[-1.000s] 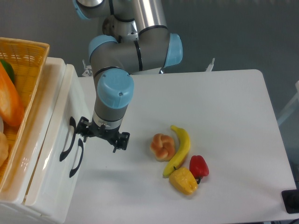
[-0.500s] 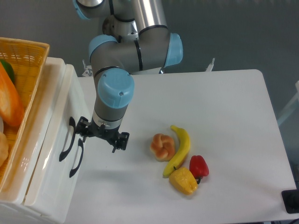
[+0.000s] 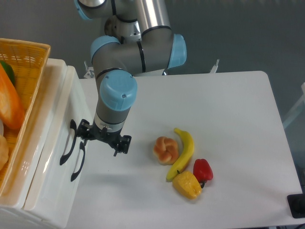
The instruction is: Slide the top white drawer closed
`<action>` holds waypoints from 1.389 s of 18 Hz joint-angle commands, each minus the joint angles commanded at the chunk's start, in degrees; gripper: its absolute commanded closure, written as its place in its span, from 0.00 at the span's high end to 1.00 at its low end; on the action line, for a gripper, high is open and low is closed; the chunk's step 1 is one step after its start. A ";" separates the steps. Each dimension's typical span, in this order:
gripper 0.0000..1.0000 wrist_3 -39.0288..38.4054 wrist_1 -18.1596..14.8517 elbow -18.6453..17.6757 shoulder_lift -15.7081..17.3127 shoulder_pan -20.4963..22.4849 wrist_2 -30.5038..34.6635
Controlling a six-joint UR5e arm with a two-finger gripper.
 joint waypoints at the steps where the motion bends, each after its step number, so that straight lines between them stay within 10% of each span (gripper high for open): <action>1: 1.00 0.00 0.00 0.00 0.00 0.09 0.00; 13: 1.00 2.19 0.09 1.93 0.18 6.58 1.57; 25: 1.00 35.66 -0.09 2.11 5.18 19.86 13.70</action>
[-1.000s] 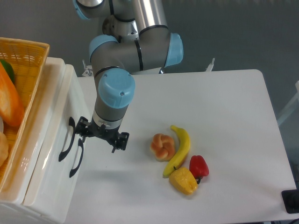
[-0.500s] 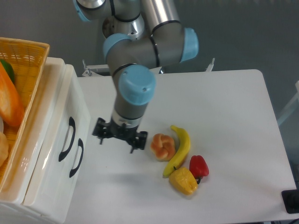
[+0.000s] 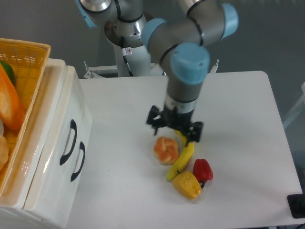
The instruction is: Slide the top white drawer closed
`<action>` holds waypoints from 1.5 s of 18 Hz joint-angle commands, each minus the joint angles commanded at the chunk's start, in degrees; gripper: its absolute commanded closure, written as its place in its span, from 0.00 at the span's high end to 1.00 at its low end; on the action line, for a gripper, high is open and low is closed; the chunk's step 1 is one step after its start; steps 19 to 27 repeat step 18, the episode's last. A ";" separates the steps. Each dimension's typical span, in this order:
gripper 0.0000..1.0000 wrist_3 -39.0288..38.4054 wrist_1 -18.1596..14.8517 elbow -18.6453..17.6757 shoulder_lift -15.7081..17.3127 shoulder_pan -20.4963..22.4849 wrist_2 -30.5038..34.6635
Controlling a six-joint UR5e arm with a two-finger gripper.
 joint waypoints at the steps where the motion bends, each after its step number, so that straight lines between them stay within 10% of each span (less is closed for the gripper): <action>1: 1.00 1.59 0.00 0.09 0.00 0.44 0.97; 15: 1.00 22.78 -2.37 -1.76 4.57 12.04 0.89; 27: 1.00 22.87 -3.34 -1.84 4.92 12.31 0.81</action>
